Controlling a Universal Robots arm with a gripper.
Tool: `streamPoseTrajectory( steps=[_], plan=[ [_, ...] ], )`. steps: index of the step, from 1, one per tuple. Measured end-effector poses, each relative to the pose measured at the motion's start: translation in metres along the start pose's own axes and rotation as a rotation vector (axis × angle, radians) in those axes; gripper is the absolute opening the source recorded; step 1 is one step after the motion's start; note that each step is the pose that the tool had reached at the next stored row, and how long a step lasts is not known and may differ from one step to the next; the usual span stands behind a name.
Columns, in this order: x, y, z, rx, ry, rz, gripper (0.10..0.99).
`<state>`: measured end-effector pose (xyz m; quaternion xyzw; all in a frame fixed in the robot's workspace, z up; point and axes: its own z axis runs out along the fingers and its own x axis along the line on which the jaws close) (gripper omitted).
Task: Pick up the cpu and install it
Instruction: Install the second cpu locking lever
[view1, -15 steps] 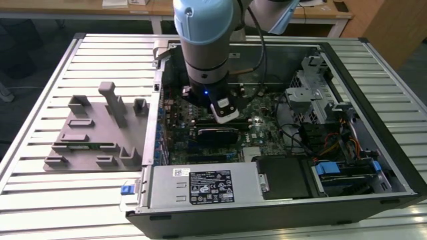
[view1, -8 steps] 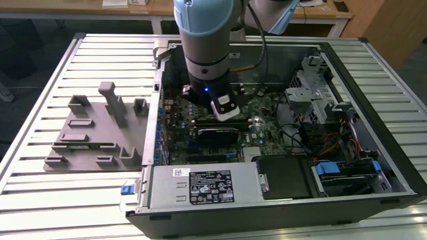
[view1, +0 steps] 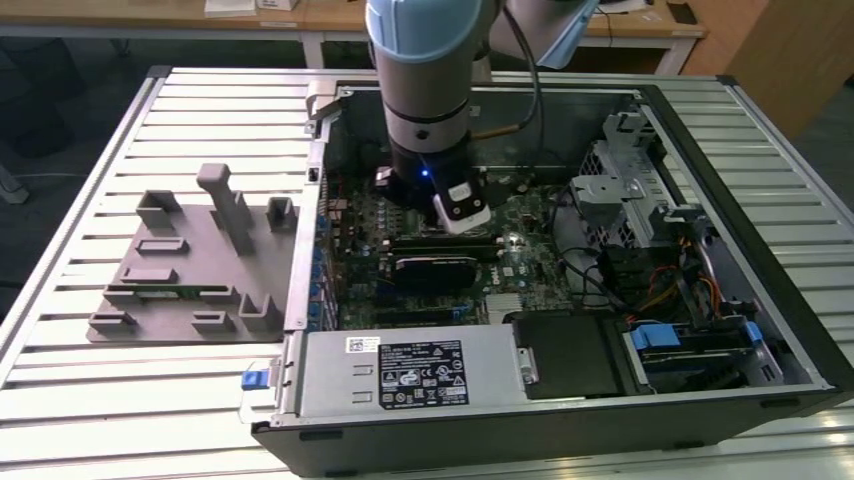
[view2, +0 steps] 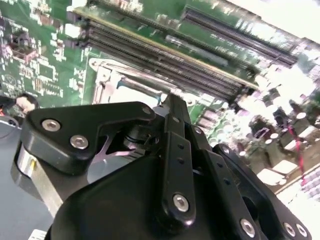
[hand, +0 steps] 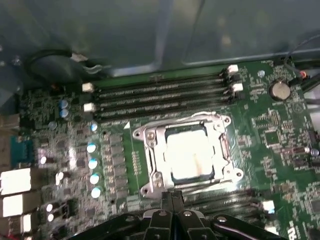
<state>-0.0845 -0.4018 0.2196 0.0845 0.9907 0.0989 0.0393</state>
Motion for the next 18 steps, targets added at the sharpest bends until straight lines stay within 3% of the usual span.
streamPoseTrajectory(
  steps=[4,7,10,15,18],
  plan=[
    [-0.0015,0.0130,0.0032,0.006,-0.0010,-0.001,0.106],
    [-0.0040,0.0197,0.0053,0.019,-0.0030,-0.002,0.106],
    [-0.0068,0.0239,0.0070,0.040,-0.0065,-0.004,0.106],
    [-0.0113,0.0291,0.0094,0.101,-0.0137,-0.009,0.106],
    [-0.0152,0.0335,0.0120,0.106,-0.0104,-0.009,0.106]
  ],
)
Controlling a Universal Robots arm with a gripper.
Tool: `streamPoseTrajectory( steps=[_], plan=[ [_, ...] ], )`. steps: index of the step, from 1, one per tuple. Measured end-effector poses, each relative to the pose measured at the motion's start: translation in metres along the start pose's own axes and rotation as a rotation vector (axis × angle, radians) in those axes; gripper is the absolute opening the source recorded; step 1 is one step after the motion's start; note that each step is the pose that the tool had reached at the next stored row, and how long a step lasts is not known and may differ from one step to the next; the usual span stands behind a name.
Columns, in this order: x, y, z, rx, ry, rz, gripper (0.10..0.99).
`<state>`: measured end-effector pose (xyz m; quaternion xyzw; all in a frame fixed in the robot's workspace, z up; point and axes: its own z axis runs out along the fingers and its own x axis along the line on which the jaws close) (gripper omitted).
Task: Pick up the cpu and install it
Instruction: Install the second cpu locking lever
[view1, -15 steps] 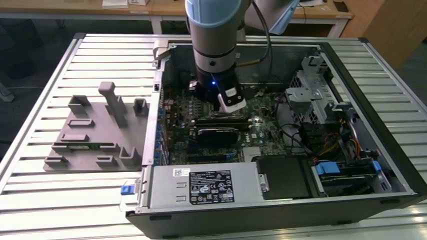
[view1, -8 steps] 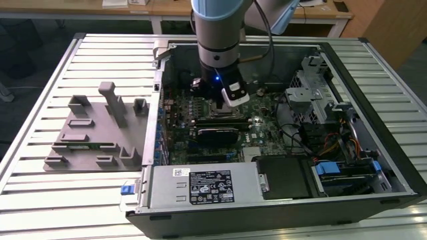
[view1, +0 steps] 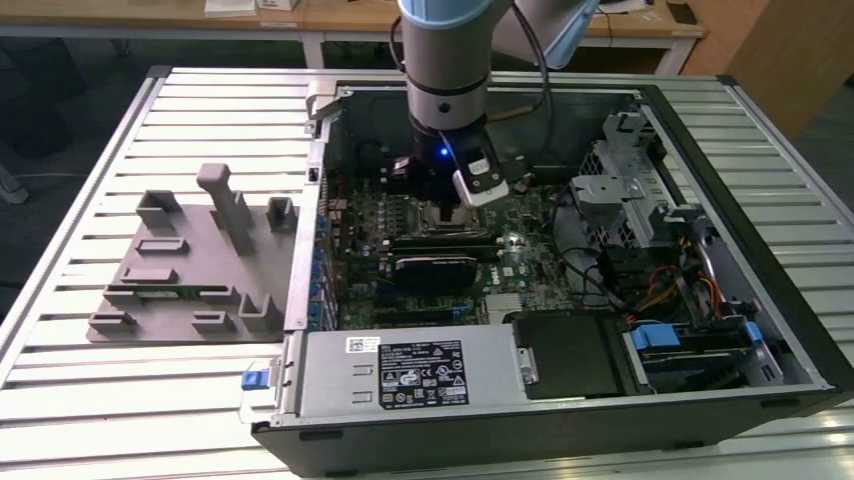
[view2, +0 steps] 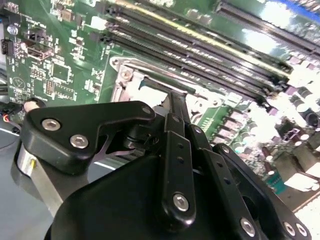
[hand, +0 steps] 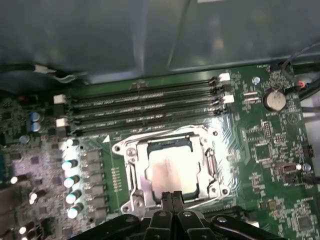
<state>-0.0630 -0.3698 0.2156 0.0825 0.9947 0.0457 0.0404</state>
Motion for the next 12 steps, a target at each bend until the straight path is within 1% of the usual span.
streamPoseTrajectory(
  steps=[3,7,9,12],
  plan=[
    [-0.0036,0.0043,0.0021,0.000,0.0034,0.000,0.106],
    [-0.0034,0.0114,0.0037,0.001,0.0041,0.000,0.106],
    [-0.0032,0.0129,0.0038,0.001,0.0042,0.000,0.106],
    [-0.0032,0.0130,0.0038,0.001,0.0041,0.000,0.106]
  ],
)
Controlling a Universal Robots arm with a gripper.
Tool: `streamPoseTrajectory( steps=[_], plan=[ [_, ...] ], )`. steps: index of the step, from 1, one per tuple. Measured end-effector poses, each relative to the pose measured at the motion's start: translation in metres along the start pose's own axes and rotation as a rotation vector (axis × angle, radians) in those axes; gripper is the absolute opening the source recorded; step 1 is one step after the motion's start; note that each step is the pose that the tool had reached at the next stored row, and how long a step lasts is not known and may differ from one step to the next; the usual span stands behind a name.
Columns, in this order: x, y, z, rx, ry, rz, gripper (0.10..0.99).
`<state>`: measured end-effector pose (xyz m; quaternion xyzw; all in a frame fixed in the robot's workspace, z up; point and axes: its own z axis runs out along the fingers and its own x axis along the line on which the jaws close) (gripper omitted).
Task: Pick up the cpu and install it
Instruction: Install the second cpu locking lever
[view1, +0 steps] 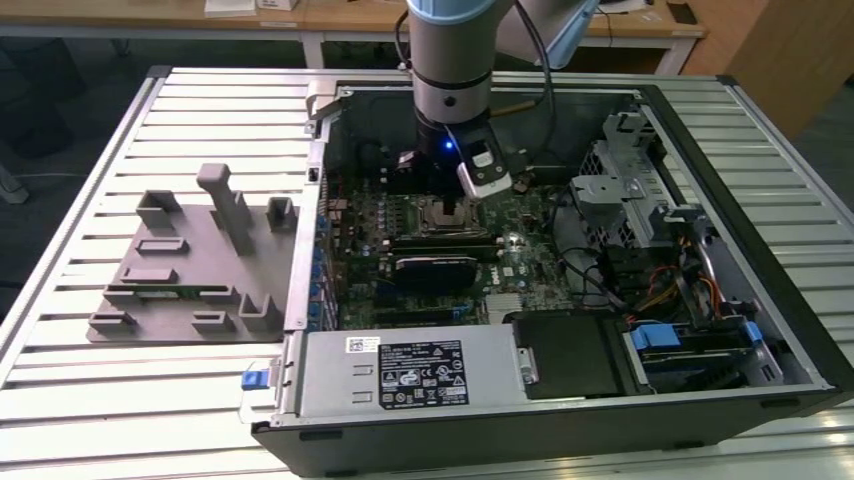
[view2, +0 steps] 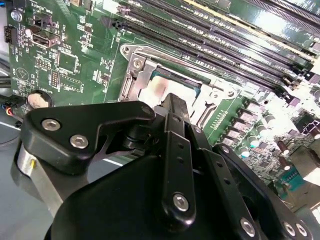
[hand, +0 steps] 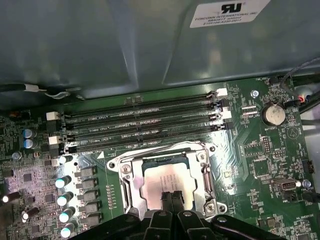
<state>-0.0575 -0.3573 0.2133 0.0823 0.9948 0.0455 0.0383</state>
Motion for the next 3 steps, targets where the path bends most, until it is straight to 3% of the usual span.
streamPoseTrajectory(
  steps=[3],
  plan=[
    [0.0000,0.0000,0.0000,0.000,-0.0001,0.000,0.106]
  ],
)
